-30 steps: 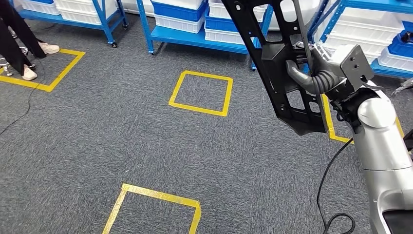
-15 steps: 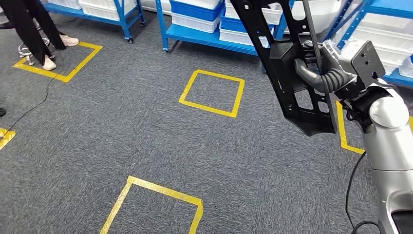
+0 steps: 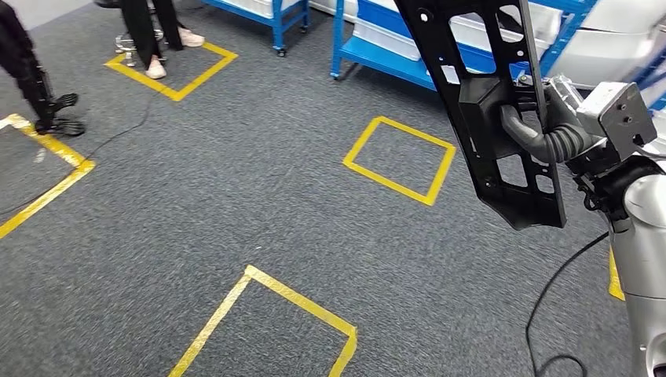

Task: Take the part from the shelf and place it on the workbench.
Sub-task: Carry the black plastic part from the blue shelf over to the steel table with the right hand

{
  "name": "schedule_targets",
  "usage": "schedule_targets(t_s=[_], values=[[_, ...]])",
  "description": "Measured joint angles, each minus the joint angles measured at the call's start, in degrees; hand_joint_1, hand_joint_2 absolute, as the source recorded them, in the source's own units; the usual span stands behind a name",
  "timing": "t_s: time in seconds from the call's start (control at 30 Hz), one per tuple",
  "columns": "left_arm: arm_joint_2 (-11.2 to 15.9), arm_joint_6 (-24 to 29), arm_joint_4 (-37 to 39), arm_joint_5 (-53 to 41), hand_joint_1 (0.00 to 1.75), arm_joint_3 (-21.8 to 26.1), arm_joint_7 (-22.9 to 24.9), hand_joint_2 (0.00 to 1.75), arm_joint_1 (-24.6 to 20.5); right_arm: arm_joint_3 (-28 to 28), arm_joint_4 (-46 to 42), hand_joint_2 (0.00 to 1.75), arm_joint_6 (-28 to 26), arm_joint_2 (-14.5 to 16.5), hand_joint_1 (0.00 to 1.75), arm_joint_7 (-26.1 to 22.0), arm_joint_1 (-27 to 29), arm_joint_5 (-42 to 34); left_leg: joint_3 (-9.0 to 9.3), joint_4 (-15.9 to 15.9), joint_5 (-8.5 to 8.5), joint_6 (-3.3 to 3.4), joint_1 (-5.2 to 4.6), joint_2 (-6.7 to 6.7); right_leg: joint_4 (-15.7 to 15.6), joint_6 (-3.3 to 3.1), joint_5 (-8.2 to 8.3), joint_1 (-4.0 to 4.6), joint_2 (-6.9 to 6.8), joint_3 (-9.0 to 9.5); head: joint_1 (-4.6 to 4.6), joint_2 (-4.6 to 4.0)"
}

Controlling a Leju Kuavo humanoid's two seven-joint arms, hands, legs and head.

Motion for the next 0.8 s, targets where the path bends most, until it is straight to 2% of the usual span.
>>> schedule_targets(t_s=[0.07, 0.1, 0.13, 0.17, 0.2, 0.23, 0.27, 0.3, 0.33, 0.37, 0.4, 0.43, 0.47, 0.5, 0.57, 0.6, 0.67, 0.7, 0.73, 0.77, 0.8], values=[[-0.14, 0.00, -0.01, -0.01, 0.00, -0.02, 0.00, 0.00, -0.09, -0.01, 0.01, 1.75, 0.01, 0.16, 1.75, -0.14, -0.14, 0.18, -0.18, 0.11, 0.18, 0.11, -0.43, -1.37, -6.80, -0.93, 3.19, 0.51, 2.47, 2.77, -0.04, 0.00], [-0.22, -0.03, -0.01, 0.01, 0.00, -0.02, 0.00, 0.00, -0.09, -0.02, 0.01, 1.75, 0.01, 0.24, 1.75, -0.18, -0.22, 0.21, -0.37, 0.10, 0.32, 0.05, -0.51, -2.00, -8.19, -1.35, 3.86, 0.77, 3.13, 3.31, -0.02, 0.01], [-0.31, -0.04, -0.01, 0.03, 0.00, -0.03, 0.00, 0.00, -0.04, 0.00, 0.01, 1.75, 0.02, 0.37, 1.75, -0.21, -0.28, 0.23, -0.55, 0.05, 0.51, -0.09, -0.61, -2.63, -8.52, -1.64, 4.11, 0.96, 2.97, 3.43, 0.02, 0.01], [-0.35, -0.06, 0.01, 0.06, 0.00, -0.03, 0.00, 0.00, 0.06, 0.02, 0.01, 1.75, 0.04, 0.55, 1.75, -0.22, -0.35, 0.24, -0.70, -0.06, 0.71, -0.27, -0.68, -3.24, -8.67, -1.81, 4.32, 0.80, 2.15, 3.39, 0.10, 0.02], [-0.37, -0.07, 0.01, 0.08, 0.00, -0.03, 0.00, 0.00, 0.15, 0.07, 0.01, 1.75, 0.05, 0.80, 1.75, -0.21, -0.39, 0.24, -0.90, 0.14, 0.54, -0.51, -0.85, -2.81, -8.86, -1.99, 4.53, 0.50, 1.44, 3.49, 0.08, 0.02], [-0.38, -0.05, 0.01, 0.08, 0.00, -0.04, 0.00, 0.00, 0.21, 0.11, 0.01, 1.75, 0.07, 1.02, 1.75, -0.22, -0.41, 0.23, -1.30, 0.95, -0.20, -0.77, -1.03, -1.49, -9.09, -2.40, 4.73, 0.10, 0.68, 3.57, -0.09, 0.02], [-0.35, -0.05, 0.00, 0.10, 0.00, -0.04, -0.02, 0.00, 0.20, 0.14, 0.01, 1.75, 0.09, 1.19, 1.75, -0.24, -0.43, 0.24, -2.14, 2.85, -1.64, -1.09, -1.11, 0.38, -9.29, -2.79, 4.88, -0.24, -0.09, 3.64, -0.28, 0.02], [-0.32, -0.16, -0.01, 0.15, 0.00, -0.04, -0.08, 0.00, 0.16, 0.16, 0.03, 1.75, 0.13, 1.34, 1.75, -0.25, -0.52, 0.26, -3.44, 5.89, -3.66, -1.44, -0.99, 2.53, -9.34, -3.10, 4.93, -0.25, -0.83, 3.68, -0.44, 0.02], [-0.30, -0.33, -0.02, 0.23, 0.00, -0.04, -0.15, 0.00, 0.12, 0.21, 0.09, 1.75, 0.20, 1.48, 1.75, -0.28, -0.66, 0.28, -5.06, 9.63, -5.70, -1.83, -0.73, 3.77, -9.34, -3.36, 4.90, -0.18, -1.57, 3.66, -0.61, 0.02], [-0.29, -0.61, -0.02, 0.32, 0.00, -0.03, -0.23, 0.00, 0.08, 0.32, 0.19, 1.75, 0.29, 1.66, 1.75, -0.28, -0.89, 0.34, -6.56, 13.11, -7.22, -2.21, -0.38, 4.34, -9.33, -3.38, 4.87, -0.12, -2.34, 3.65, -0.66, 0.02], [-0.29, -0.87, -0.02, 0.41, 0.00, -0.03, -0.28, 0.00, 0.07, 0.49, 0.31, 1.75, 0.38, 1.87, 1.75, -0.28, -1.16, 0.38, -7.37, 15.18, -7.80, -2.57, -0.03, 4.54, -9.32, -3.39, 4.85, -0.11, -3.07, 3.64, -0.71, 0.01], [-0.30, -1.01, -0.02, 0.59, 0.00, -0.03, -0.28, 0.00, 0.07, 0.67, 0.43, 1.75, 0.44, 2.06, 1.75, -0.28, -1.40, 0.38, -7.15, 15.14, -7.33, -2.89, 0.30, 4.72, -9.30, -3.37, 4.84, -0.13, -3.75, 3.65, -0.82, 0.01], [-0.30, -0.97, -0.02, 0.76, 0.00, -0.03, -0.27, 0.00, 0.07, 0.79, 0.50, 1.75, 0.48, 2.19, 1.75, -0.23, -1.54, 0.28, -5.79, 12.85, -5.98, -3.16, 0.58, 5.11, -9.27, -3.31, 4.78, -0.16, -4.37, 3.69, -0.91, 0.01], [-0.30, -0.65, -0.02, 0.96, 0.00, -0.01, -0.27, 0.00, 0.08, 0.84, 0.51, 1.75, 0.49, 2.16, 1.75, -0.14, -1.62, 0.02, -3.55, 8.87, -4.23, -3.31, 0.77, 6.00, -9.19, -3.15, 4.65, -0.15, -4.98, 3.75, -1.01, 0.01], [-0.29, 0.32, -0.02, 1.41, 0.00, 0.14, -0.44, 0.00, 0.03, 0.67, 0.32, 1.75, 0.54, 1.70, 1.75, 0.23, -1.66, -0.82, 0.09, 2.29, -1.97, -2.86, 0.66, 7.62, -8.96, -2.64, 4.32, 0.24, -6.15, 3.74, -1.06, 0.02], [-0.29, 0.79, -0.02, 1.68, 0.00, 0.24, -0.57, 0.00, 0.03, 0.52, 0.18, 1.75, 0.61, 1.37, 1.75, 0.40, -1.69, -1.28, 0.89, 0.69, -1.58, -2.44, 0.48, 7.94, -8.87, -2.33, 4.20, 0.47, -6.65, 3.75, -0.98, 0.02], [-0.29, 1.35, -0.02, 2.11, 0.00, 0.56, -0.81, 0.00, 0.06, 0.34, -0.07, 1.75, 0.93, 1.10, 1.75, 0.94, -2.13, -1.71, 0.90, 0.16, -1.41, -1.44, -0.02, 7.00, -8.89, -1.79, 4.14, 0.87, -7.59, 3.96, -0.70, 0.02], [-0.32, 1.49, -0.02, 2.21, 0.00, 0.73, -0.82, 0.00, 0.08, 0.39, -0.14, 1.75, 1.09, 1.19, 1.75, 1.22, -2.52, -1.66, 1.08, -0.28, -1.20, -0.94, -0.07, 6.56, -8.91, -1.50, 3.98, 0.78, -7.55, 3.88, -0.71, 0.02], [-0.34, 1.66, -0.02, 2.24, 0.00, 0.91, -0.80, 0.00, 0.03, 0.58, -0.17, 1.75, 1.22, 1.44, 1.75, 1.54, -3.07, -1.44, 1.31, -0.83, -0.88, -0.30, -0.08, 6.15, -8.40, -1.30, 3.50, 0.63, -6.75, 3.64, -0.68, 0.02], [-0.36, 1.79, -0.03, 2.25, 0.00, 1.03, -0.76, 0.00, -0.07, 0.83, -0.14, 1.75, 1.30, 1.70, 1.75, 1.77, -3.65, -1.18, 1.53, -1.45, -0.53, 0.29, 0.05, 5.81, -6.86, -1.18, 2.58, 0.33, -5.39, 2.85, -0.67, 0.02], [-0.38, 1.89, -0.04, 2.26, 0.00, 1.11, -0.73, 0.00, -0.19, 1.07, -0.08, 1.75, 1.30, 1.90, 1.75, 1.96, -4.12, -0.95, 1.71, -1.93, -0.21, 0.76, 0.21, 5.43, -4.08, -1.15, 1.23, -0.03, -3.76, 1.47, -0.62, 0.02]])
